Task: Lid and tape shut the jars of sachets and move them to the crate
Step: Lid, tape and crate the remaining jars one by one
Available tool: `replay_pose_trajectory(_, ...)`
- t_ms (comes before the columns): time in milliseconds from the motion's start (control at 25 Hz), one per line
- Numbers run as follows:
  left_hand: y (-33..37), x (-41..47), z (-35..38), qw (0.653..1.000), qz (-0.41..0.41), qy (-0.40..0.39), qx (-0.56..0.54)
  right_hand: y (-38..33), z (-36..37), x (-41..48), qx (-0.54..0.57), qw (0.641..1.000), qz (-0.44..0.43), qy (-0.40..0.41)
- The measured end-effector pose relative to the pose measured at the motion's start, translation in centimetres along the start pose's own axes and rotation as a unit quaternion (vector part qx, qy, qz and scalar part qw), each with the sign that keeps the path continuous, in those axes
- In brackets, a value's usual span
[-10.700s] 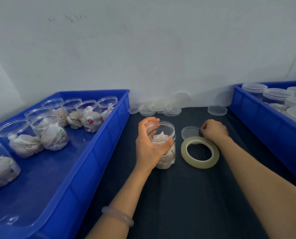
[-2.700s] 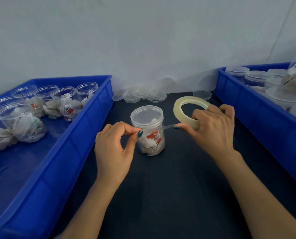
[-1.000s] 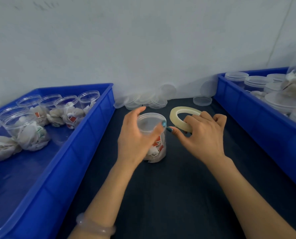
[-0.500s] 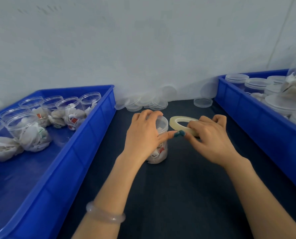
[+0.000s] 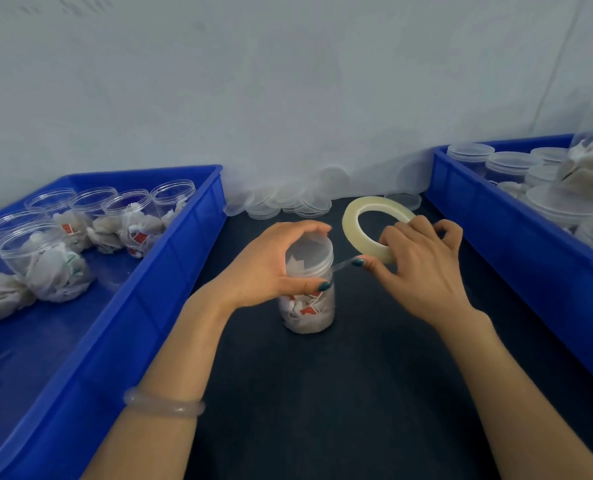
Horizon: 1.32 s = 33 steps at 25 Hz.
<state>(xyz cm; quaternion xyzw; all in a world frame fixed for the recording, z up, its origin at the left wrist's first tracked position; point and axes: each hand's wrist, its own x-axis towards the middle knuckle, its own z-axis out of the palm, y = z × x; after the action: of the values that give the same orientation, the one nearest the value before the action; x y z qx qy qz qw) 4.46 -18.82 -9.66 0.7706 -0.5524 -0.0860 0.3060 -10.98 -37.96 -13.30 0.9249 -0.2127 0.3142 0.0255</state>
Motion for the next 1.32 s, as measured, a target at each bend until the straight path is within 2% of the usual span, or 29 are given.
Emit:
replay_pose_trajectory(160,0.0,0.4,-0.3,0.995,0.019,-0.054,-0.078,-1.3,0.1,0.1,0.027,1.0,0.005,0.005)
replay_pose_trajectory(280,1.1,0.4,-0.1,0.998,0.034,-0.032,-0.052,-1.2,0.0,-0.1,0.028,1.0,0.0,0.003)
replay_pose_trajectory(360,1.8,0.2,0.5,0.999,0.033,0.018,0.026,-1.0,0.0,-0.2,0.027,1.0,0.003,0.004)
replay_pose_trajectory(400,2.2,0.0,0.9,0.994,0.013,0.042,0.099,-0.9,0.0,-0.4,0.029,1.0,0.003,0.005)
replay_pose_trajectory(480,2.9,-0.3,1.2,0.961,-0.076,0.065,0.259,-1.2,-0.1,-0.4,0.033,0.999,0.001,0.021)
replay_pose_trajectory(560,3.6,-0.3,1.4,0.932,-0.148,0.08,0.321,-1.3,-0.4,-0.4,0.031,0.999,0.004,0.027)
replay_pose_trajectory(600,3.7,-0.2,1.4,0.93,-0.146,0.088,0.327,-1.2,-0.5,-0.4,0.031,0.999,0.004,0.023)
replay_pose_trajectory(680,3.5,-0.1,1.0,0.939,-0.107,0.088,0.314,-1.1,-0.7,-0.5,0.039,0.999,-0.003,0.0)
replay_pose_trajectory(800,2.5,-0.2,-0.2,0.969,-0.082,0.053,0.227,-1.2,-0.6,-0.6,0.031,0.999,-0.013,-0.03)
replay_pose_trajectory(920,1.6,-0.3,-1.4,0.986,-0.077,0.012,0.149,-1.6,-0.6,-0.7,0.028,0.998,-0.047,0.005)
replay_pose_trajectory(1040,0.9,-0.3,-2.4,0.989,-0.056,-0.016,0.132,-1.2,-0.4,-0.7,0.046,0.996,-0.074,0.032)
replay_pose_trajectory(1160,0.4,-0.2,-3.3,0.991,-0.039,-0.05,0.12,-1.0,-0.4,-0.6,0.043,0.997,-0.05,0.037)
replay_pose_trajectory(1320,0.1,-0.1,-3.9,0.992,-0.028,-0.118,0.041,-1.6,-0.6,-0.5,0.04,0.994,0.002,0.102)
